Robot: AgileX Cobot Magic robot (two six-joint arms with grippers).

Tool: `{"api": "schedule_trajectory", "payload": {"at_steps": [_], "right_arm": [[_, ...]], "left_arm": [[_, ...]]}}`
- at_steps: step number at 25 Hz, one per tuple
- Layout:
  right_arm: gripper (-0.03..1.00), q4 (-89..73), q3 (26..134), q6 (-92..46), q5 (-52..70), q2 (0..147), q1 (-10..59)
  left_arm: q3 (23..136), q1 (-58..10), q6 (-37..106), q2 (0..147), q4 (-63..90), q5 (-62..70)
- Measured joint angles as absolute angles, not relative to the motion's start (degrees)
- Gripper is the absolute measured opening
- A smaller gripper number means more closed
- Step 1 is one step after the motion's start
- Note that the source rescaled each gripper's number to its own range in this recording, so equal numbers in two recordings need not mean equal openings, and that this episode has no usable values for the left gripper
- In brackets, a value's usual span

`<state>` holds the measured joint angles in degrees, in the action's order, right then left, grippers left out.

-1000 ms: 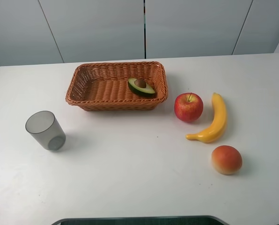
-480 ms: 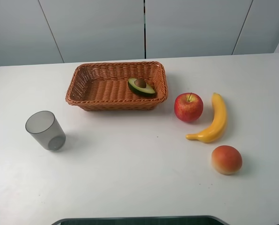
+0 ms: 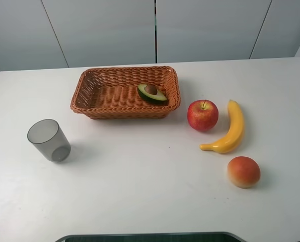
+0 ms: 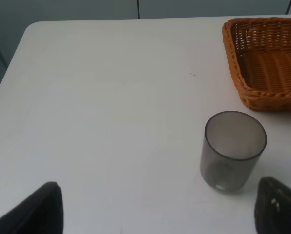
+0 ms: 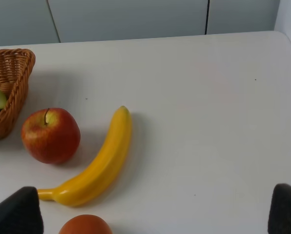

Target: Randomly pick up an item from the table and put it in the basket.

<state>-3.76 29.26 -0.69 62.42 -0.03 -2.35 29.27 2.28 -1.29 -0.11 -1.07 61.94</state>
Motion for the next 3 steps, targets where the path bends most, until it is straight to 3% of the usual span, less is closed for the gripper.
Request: {"api": "schedule_trajectory", "payload": {"at_steps": [3], "right_arm": [[1.00,-3.8,29.3,-0.7,62.4,0.0,-2.3]], "left_arm": [[29.3,2.3,-1.3,-0.1,-1.1,61.9]]}}
